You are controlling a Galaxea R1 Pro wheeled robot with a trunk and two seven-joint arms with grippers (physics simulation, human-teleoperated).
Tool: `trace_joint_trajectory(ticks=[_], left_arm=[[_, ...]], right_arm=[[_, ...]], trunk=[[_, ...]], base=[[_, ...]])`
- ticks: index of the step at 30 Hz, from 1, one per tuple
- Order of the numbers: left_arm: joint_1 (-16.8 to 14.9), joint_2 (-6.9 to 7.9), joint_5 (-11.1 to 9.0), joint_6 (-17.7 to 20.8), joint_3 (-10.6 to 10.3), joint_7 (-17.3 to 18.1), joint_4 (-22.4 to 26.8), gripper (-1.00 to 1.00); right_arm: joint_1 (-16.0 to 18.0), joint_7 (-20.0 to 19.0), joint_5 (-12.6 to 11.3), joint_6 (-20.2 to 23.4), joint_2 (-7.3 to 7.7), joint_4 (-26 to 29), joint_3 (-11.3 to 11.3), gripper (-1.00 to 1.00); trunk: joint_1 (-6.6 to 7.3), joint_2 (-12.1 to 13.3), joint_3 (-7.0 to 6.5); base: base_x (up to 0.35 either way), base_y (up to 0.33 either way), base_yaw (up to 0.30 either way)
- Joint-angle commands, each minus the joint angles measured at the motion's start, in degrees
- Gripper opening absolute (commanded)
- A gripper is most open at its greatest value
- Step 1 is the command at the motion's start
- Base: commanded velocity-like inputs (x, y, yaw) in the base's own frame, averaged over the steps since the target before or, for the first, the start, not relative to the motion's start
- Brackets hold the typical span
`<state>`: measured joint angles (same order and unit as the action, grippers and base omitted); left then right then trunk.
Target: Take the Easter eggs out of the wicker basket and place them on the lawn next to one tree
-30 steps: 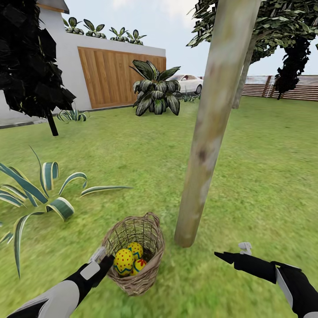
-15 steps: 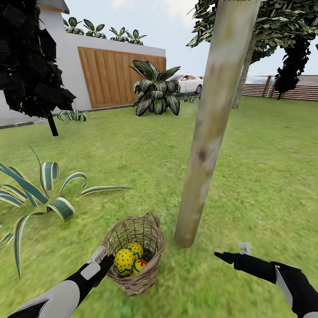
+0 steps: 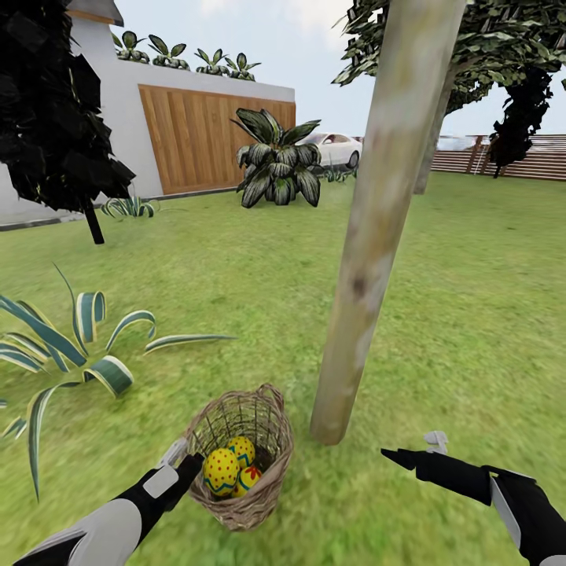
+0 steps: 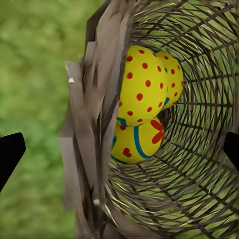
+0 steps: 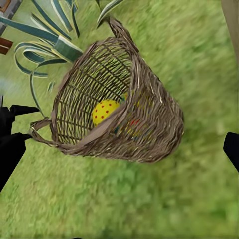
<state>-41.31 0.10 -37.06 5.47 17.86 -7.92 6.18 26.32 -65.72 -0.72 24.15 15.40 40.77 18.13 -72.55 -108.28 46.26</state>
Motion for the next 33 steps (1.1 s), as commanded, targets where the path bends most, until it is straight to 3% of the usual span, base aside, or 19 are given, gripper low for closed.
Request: trace_joint_trajectory(ticks=[1, 14, 19, 23, 31, 33], left_arm=[[0.00, -0.01, -0.12, 0.33, 0.15, -0.26, 0.14, 1.00], [0.00, 0.07, -0.20, 0.33, 0.24, -0.34, 0.14, 1.00], [0.00, 0.16, -0.29, 0.33, 0.24, -0.35, 0.14, 1.00], [0.00, 0.28, -0.29, 0.33, 0.24, -0.35, 0.14, 1.00], [0.00, 0.40, -0.28, 0.33, 0.30, -0.35, 0.14, 1.00], [0.00, 0.41, -0.27, 0.33, 0.32, -0.35, 0.14, 1.00]], right_arm=[[0.02, -0.20, -0.07, 0.52, -0.02, 0.01, 0.12, 1.00], [0.02, -0.15, -0.01, 0.42, -0.37, 0.01, 0.07, 1.00], [0.00, 1.35, 2.32, 0.31, -0.81, 0.04, 0.07, 1.00], [0.01, 6.77, 4.64, 0.09, -2.87, 0.12, 0.01, 1.00], [0.01, 15.73, 13.51, -1.23, -7.86, 0.34, -0.09, 1.00], [0.02, 17.51, 14.26, -1.32, -8.59, 0.35, -0.17, 1.00]], trunk=[[0.23, 0.39, -0.13], [3.09, 5.61, -2.47], [4.19, 7.61, -3.37], [5.07, 9.22, -4.08], [6.82, 12.43, -5.52], [7.26, 13.23, -5.88]], base=[[0.000, 0.000, 0.000], [0.000, 0.000, 0.000], [0.000, 0.000, 0.000], [0.000, 0.000, 0.000], [0.000, 0.000, 0.000], [0.000, 0.000, 0.000]])
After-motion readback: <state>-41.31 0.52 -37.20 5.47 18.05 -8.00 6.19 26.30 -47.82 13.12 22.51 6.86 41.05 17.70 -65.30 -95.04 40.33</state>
